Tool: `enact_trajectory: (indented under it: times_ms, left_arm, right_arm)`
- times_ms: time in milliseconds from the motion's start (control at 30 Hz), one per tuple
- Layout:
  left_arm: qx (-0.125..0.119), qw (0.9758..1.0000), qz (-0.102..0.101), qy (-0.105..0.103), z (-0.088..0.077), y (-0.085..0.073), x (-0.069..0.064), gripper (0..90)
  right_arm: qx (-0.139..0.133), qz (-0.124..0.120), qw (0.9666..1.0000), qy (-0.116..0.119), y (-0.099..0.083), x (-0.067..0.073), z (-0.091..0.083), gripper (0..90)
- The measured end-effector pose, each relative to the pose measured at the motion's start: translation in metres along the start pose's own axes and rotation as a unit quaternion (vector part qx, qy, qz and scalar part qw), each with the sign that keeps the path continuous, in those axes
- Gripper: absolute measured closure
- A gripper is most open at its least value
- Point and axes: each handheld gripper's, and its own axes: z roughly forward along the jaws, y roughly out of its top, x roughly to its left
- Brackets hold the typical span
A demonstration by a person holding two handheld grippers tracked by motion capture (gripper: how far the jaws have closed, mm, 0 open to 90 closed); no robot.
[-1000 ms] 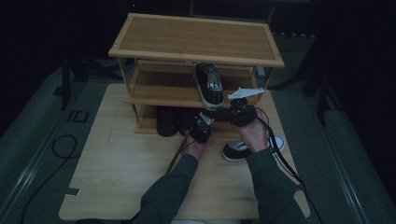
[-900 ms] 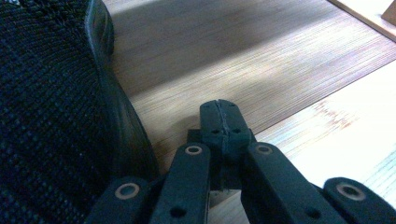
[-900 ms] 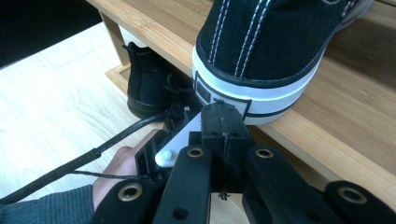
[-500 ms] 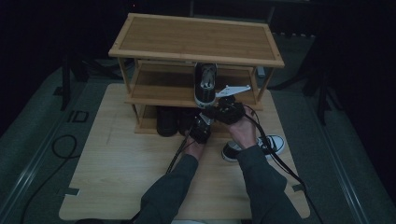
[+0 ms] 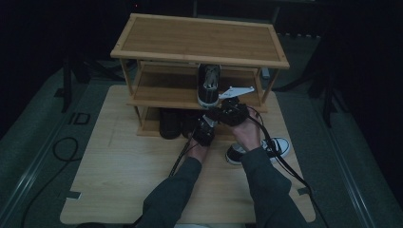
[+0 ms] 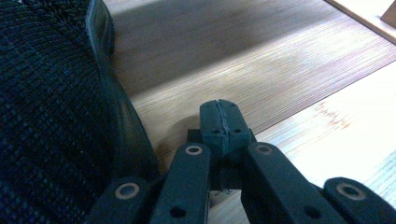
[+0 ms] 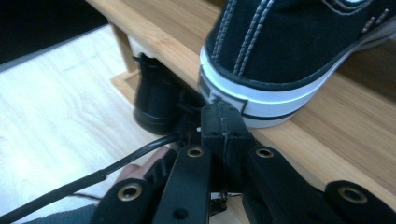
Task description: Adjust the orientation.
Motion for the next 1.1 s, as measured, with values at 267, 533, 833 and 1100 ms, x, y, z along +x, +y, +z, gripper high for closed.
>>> enact_trajectory:
  times_ms: [267,533,833,1100]
  left_arm:
    - [-0.004,1.0,-0.007,0.005,0.0,-0.001,-0.001,90.0]
    - [-0.003,0.9999,-0.011,0.002,0.0,-0.001,0.0,90.0]
    - [-0.004,0.9999,-0.008,-0.01,0.0,-0.001,0.002,90.0]
    - [-0.003,0.9999,-0.008,-0.01,0.0,-0.001,0.002,90.0]
  right_arm:
    - [-0.003,0.0,1.0,0.008,-0.01,0.0,-0.019,87.1]
    - [0.009,0.018,0.9998,-0.001,-0.032,-0.003,-0.036,86.6]
    - [0.048,0.043,0.9979,-0.011,-0.068,-0.011,-0.026,85.1]
    - [0.061,0.071,0.9955,-0.014,-0.092,-0.016,-0.024,78.5]
